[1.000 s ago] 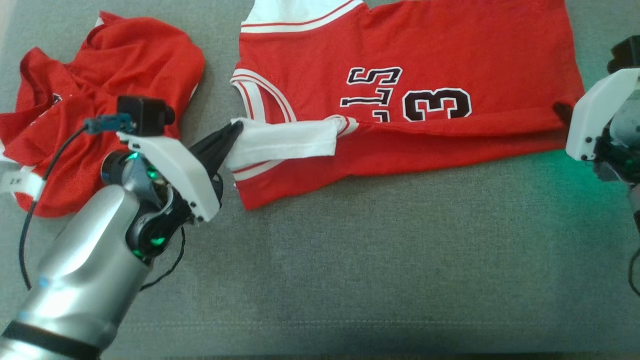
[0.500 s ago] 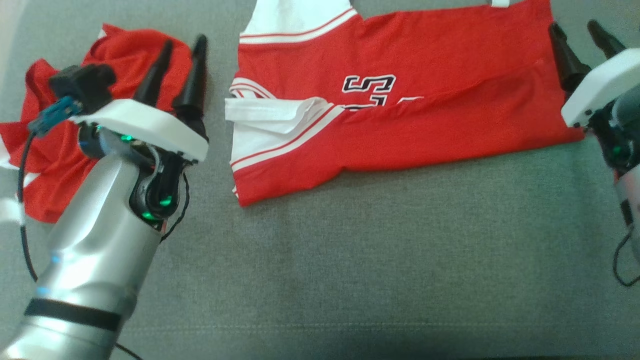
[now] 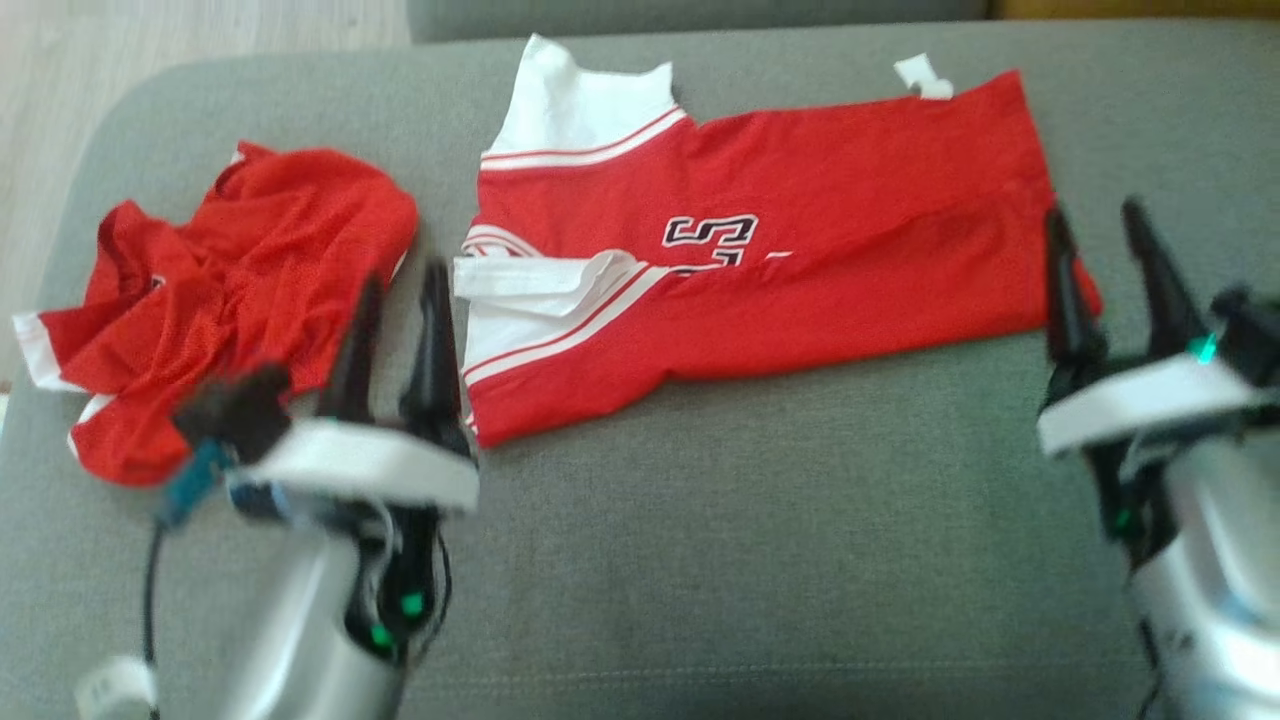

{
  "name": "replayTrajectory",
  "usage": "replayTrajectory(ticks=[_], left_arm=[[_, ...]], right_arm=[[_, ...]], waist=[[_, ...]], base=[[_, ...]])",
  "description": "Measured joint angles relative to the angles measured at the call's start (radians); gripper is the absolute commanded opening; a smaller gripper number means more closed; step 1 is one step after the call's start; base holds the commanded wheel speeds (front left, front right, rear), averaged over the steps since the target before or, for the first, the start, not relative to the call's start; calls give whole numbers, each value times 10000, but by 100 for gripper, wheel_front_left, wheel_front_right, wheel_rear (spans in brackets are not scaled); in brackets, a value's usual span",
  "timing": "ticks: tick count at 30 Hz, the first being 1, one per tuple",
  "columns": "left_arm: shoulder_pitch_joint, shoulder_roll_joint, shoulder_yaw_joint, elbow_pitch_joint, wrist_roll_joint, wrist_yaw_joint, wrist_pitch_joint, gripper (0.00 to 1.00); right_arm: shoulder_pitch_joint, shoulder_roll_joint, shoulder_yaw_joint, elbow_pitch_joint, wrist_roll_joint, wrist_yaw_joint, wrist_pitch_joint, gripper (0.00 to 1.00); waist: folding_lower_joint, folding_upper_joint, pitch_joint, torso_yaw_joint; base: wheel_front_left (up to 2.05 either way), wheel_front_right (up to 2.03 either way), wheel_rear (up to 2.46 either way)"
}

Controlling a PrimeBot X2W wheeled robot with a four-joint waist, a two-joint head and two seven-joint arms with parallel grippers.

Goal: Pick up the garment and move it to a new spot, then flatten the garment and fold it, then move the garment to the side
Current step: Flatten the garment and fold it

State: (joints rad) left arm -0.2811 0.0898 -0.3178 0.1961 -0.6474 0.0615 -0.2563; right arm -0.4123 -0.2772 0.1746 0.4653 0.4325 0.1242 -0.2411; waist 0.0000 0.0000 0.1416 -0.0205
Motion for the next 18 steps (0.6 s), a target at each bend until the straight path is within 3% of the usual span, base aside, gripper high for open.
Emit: replayTrajectory(ticks=[6,13,18], left_arm=[[1358,-322,144,274,826,-90,0,100],[1106,-359,23,1427,1106,-155,0,100],[297,-382,-119,2922,1361,276,351,100]], right_arm=[[1778,1106,-917,-1104,-1197,0,-67,100],[1901,1246,-1313,-1925,-1584,0,295,100],[1897,1252,-1415,-2441,-1615,0,608,100]], waist=[[0,0,-228,-332],[0,0,-65,-586],[0,0,139,-786]], base=[[0,0,0],[0,0,0],[0,0,0]])
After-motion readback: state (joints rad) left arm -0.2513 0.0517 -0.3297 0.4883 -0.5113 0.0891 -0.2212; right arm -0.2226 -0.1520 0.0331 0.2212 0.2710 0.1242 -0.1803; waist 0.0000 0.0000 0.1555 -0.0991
